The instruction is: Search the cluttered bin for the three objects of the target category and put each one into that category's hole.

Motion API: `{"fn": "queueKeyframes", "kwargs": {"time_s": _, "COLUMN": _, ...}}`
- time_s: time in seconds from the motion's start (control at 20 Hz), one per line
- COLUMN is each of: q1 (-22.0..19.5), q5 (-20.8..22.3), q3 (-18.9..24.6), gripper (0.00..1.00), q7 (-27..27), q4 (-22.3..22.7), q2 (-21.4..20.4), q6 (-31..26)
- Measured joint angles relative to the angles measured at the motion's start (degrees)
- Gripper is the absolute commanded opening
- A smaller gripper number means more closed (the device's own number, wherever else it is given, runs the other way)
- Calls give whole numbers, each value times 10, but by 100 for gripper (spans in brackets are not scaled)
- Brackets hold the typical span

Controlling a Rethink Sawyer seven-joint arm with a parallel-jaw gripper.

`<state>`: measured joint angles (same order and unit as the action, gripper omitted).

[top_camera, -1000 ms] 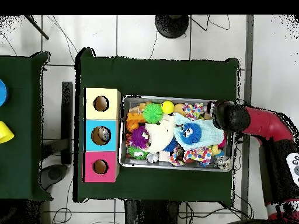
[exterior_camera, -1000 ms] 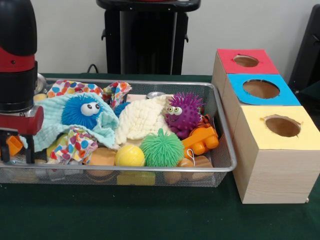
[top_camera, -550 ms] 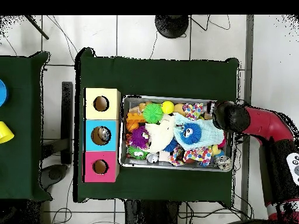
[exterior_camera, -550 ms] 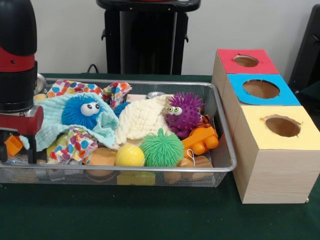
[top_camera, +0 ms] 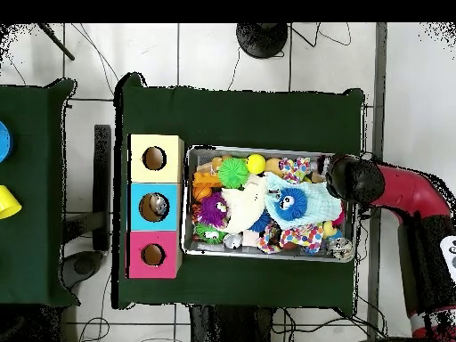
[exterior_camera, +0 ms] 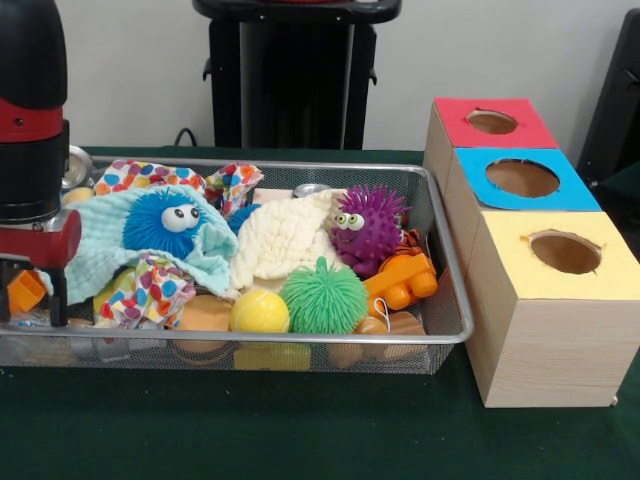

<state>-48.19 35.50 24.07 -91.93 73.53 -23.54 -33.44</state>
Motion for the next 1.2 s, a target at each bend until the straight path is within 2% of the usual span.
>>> {"fn": "queueKeyframes", "kwargs": {"time_s": 0.4, "q1": -17, "q5": 0, "q3": 8, "gripper": 100, "q7": 0, "q4": 1, "q2": 0, "q6": 0}}
{"fn": "queueKeyframes", "kwargs": {"time_s": 1.2, "q1": -9, "q5": 0, "q3": 8, "gripper": 100, "q7": 0, "q4": 0, "q2": 18, "q6": 0}}
